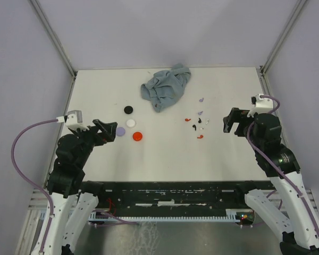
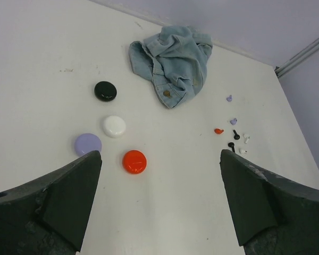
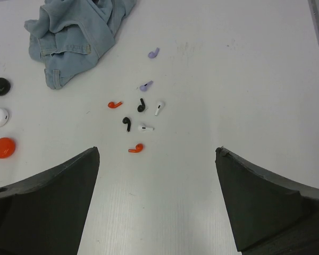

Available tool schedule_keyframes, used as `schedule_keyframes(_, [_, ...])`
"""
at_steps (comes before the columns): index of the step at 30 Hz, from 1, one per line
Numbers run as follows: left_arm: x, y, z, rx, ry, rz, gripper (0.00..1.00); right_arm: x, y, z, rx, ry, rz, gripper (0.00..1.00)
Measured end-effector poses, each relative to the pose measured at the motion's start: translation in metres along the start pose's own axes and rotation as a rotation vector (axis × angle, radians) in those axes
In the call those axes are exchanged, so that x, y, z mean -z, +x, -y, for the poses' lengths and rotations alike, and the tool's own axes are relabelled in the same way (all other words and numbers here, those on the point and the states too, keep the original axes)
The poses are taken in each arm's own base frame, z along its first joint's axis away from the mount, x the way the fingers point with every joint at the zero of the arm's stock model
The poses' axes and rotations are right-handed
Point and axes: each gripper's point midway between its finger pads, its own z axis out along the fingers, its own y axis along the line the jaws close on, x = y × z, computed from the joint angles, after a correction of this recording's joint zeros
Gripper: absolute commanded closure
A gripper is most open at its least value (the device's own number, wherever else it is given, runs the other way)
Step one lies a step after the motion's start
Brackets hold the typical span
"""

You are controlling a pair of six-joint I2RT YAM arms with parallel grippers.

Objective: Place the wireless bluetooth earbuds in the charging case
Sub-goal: Pick up the charging case at the center of the board.

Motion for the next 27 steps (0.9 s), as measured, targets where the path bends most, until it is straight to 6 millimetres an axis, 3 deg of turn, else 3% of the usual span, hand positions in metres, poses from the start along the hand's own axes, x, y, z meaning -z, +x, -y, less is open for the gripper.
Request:
schedule_keyframes(6, [-0.009, 0.011, -0.005, 0.016, -0.024, -0.049, 0.01, -0.002, 0.001, 0.0, -0.012, 0.006, -0.006, 0.01])
schedule_keyframes(10, [-0.022, 0.029, -0.01, 0.039, -0.054, -0.134, 0.01, -0.008, 0.005, 0.003, -0.025, 0.035, -0.023, 0.01])
schedule_keyframes(20, [-0.049, 0.103, -0.032, 0.098, -0.171, -0.466, 0.01, -0.02, 0.035, 0.012, 0.005, 0.066, -0.092, 0.01])
schedule_keyframes(27, [-0.057, 0.152, -0.032, 0.046, -0.22, -0.665, 0.01, -0.025, 0.048, 0.012, 0.042, 0.063, -0.146, 0.01])
